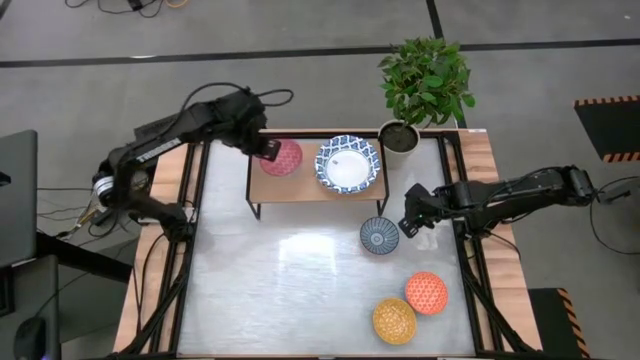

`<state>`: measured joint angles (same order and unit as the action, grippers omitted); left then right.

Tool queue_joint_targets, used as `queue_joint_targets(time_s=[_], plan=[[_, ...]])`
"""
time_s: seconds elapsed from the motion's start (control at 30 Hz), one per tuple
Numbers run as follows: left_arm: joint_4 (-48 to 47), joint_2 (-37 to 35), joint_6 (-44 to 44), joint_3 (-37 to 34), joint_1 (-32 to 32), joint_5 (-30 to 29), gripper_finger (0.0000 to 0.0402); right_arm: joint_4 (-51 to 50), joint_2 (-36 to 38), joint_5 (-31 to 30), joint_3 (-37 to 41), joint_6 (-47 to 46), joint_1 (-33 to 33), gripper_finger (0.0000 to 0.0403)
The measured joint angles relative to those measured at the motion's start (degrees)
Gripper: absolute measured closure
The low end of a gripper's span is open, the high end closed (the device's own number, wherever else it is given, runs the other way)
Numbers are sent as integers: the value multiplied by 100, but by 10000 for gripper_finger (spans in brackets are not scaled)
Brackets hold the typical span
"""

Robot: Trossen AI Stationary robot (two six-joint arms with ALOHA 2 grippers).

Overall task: Place and stack bowls onto a shelf
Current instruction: Put the red patterned bowl on the shelf

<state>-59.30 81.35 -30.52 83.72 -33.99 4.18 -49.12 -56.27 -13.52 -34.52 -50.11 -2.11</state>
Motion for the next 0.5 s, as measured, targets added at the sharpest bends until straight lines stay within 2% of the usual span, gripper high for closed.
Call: queue_joint_targets(time_s=[0.23, 0.5], plan=[[-2, 418, 293, 0, 36, -162, 397, -2, 0, 4, 0, 3, 39, 340], [-331, 389, 346, 0, 31, -507, 397, -2, 0, 4, 0, 39, 39, 340]])
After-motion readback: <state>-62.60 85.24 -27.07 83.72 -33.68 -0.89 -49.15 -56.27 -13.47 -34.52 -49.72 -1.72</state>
